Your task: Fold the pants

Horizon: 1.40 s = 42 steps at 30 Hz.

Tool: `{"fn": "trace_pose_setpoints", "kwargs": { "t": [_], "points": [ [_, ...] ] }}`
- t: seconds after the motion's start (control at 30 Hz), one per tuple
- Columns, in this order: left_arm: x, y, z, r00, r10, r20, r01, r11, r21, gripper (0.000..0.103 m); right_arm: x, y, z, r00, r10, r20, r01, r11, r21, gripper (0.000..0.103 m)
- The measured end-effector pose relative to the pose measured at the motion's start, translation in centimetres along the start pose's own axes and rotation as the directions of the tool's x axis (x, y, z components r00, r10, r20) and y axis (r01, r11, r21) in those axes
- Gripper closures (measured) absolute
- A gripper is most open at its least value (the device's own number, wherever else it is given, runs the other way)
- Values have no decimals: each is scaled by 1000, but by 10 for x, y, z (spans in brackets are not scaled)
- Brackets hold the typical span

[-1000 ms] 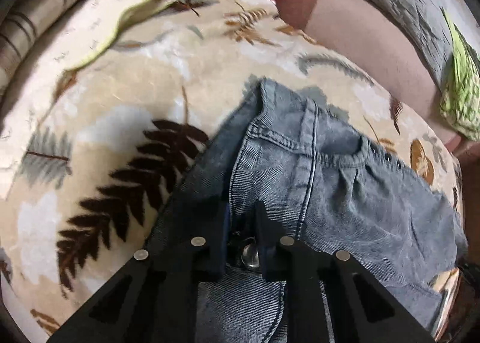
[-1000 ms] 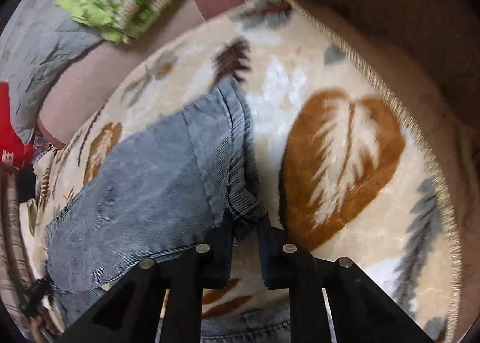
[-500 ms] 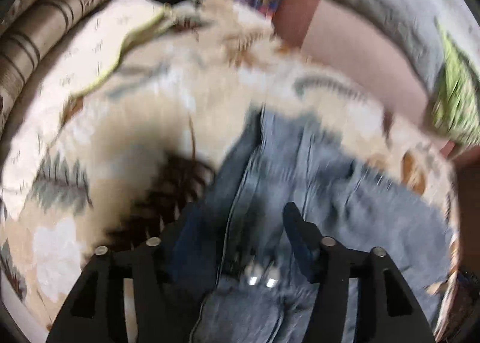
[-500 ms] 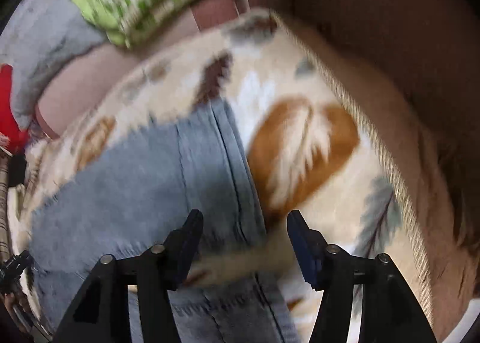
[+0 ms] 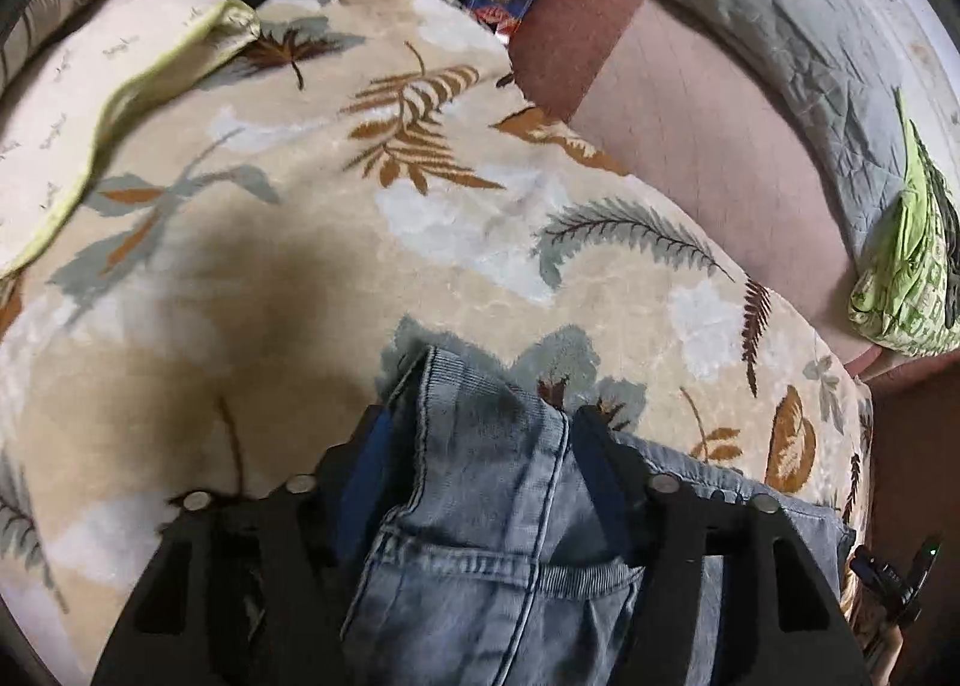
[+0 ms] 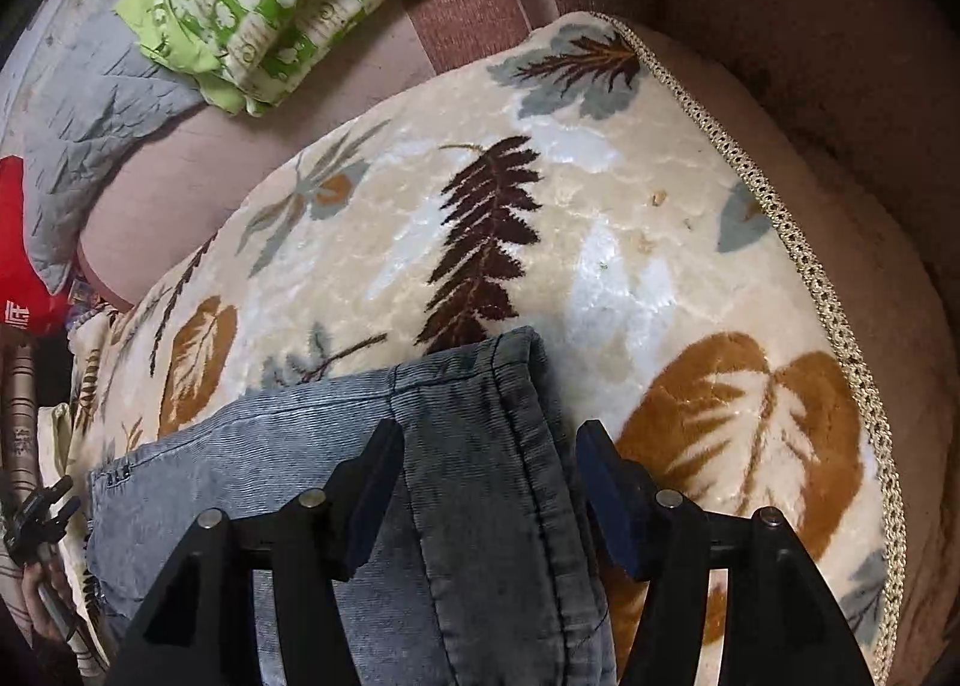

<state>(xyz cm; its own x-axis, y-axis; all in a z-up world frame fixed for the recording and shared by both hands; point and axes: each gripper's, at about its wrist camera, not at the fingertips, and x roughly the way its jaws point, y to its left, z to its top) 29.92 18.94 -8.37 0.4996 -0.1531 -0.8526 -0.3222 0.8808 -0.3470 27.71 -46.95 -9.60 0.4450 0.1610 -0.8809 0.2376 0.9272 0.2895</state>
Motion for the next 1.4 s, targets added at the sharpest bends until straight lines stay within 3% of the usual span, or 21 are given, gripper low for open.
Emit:
{"fn": "trace_pose_setpoints", "kwargs": {
  "t": [0.07,0.13,0.3,0.37,0.4,0.43,0.47,0.5,0.67,0.77,0.9,1.0,1.03,1.1,1.17,1.4],
  "points": [
    [6,-3,1,1000,3,-11,-2,1000,13,63,-3,-1,2,1000,-3,-2,3,1000,-2,40],
    [12,-8,3,1000,11,-10,-11,999,36,67,-4,-2,6,1000,-11,-2,11,1000,-2,40],
    [22,-9,7,1000,1,-21,-1,1000,16,63,7,5,15,999,-32,-23,32,999,-26,41],
    [24,-14,8,1000,12,-23,-11,999,32,62,16,8,18,998,-41,-40,39,999,-35,52],
    [27,-15,9,999,15,-36,-14,999,32,66,20,9,20,997,-62,-45,60,997,-42,67],
    [31,-17,9,998,31,-45,-30,999,41,98,22,10,21,995,-83,-48,80,996,-49,74],
    [35,-19,9,997,57,-53,-54,997,55,103,24,11,21,994,-98,-49,95,994,-62,80],
    [37,-20,8,996,69,-51,-66,996,56,103,24,13,21,994,-101,-49,98,992,-75,85],
    [17,-22,8,1000,29,-1,-29,999,39,103,2,18,22,994,-103,29,106,991,-82,87],
    [-20,-21,12,998,-24,57,23,999,26,103,-21,19,22,993,-84,86,90,994,-64,87],
    [-90,-18,10,981,-113,156,107,993,42,103,-67,25,18,985,-31,170,40,998,-53,87],
    [-118,-10,2,974,-160,160,157,987,29,103,-97,38,11,980,-7,200,23,997,-77,87],
    [-117,-8,0,974,-176,144,174,984,27,103,-99,40,9,980,-3,198,19,997,-77,87],
    [-104,-4,-7,982,-180,58,179,984,28,90,-98,42,4,982,-10,189,25,997,-77,87],
    [-82,-1,-13,989,-146,-7,146,989,32,54,-91,41,-1,984,-9,178,20,998,-61,87],
    [-3,3,10,996,-53,-71,52,999,-8,50,-54,30,3,990,-26,139,33,998,-49,87]
  ]
}}
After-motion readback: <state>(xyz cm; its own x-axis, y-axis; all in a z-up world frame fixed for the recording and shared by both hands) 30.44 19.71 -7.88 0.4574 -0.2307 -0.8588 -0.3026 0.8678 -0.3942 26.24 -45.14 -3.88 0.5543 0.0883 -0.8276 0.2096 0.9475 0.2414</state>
